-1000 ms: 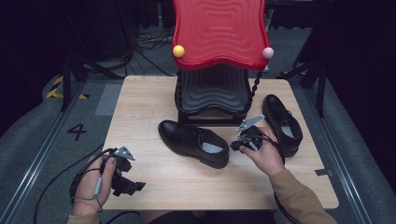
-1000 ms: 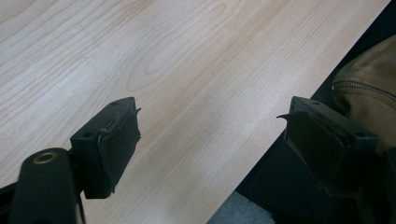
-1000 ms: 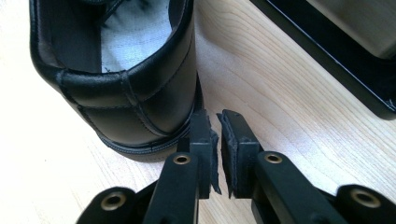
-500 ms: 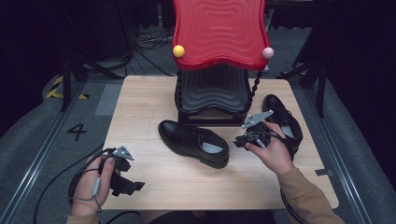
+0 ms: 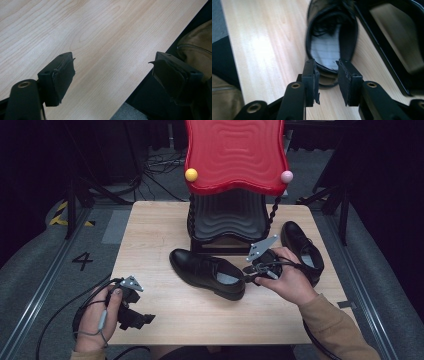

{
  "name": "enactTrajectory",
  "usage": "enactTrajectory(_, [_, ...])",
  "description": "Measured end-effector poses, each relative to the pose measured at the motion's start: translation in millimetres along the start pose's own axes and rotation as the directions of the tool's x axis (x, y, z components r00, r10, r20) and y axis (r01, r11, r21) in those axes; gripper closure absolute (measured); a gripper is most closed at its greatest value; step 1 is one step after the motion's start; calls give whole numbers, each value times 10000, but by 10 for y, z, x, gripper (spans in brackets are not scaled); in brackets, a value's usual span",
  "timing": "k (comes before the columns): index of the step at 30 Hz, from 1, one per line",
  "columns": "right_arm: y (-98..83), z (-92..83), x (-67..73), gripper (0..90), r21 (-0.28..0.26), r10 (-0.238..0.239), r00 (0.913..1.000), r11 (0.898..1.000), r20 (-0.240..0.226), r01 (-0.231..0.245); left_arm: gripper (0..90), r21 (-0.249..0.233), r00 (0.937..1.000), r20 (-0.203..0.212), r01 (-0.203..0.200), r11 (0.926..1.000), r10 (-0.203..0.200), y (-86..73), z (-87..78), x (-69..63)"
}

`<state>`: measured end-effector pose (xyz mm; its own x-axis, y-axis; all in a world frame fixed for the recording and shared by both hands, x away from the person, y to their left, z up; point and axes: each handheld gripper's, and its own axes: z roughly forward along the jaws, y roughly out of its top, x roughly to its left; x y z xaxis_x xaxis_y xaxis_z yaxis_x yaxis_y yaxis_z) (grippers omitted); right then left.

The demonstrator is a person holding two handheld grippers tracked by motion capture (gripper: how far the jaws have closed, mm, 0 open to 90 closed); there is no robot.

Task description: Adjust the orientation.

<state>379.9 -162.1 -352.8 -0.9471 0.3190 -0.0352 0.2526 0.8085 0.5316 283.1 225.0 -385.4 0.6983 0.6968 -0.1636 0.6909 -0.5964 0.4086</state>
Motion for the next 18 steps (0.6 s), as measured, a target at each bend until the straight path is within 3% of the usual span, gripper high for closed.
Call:
enactTrajectory(11, [210,308,71,619,1069,-843,9931,9899,-817,929,182,33,10000,64,-46,10000,45,9,8,-4])
enactTrajectory(18, [235,655,59,614,2154,-793,9871,9705,-1387,1083,183,72,9999,108,-93,9999,92,14,25,-5])
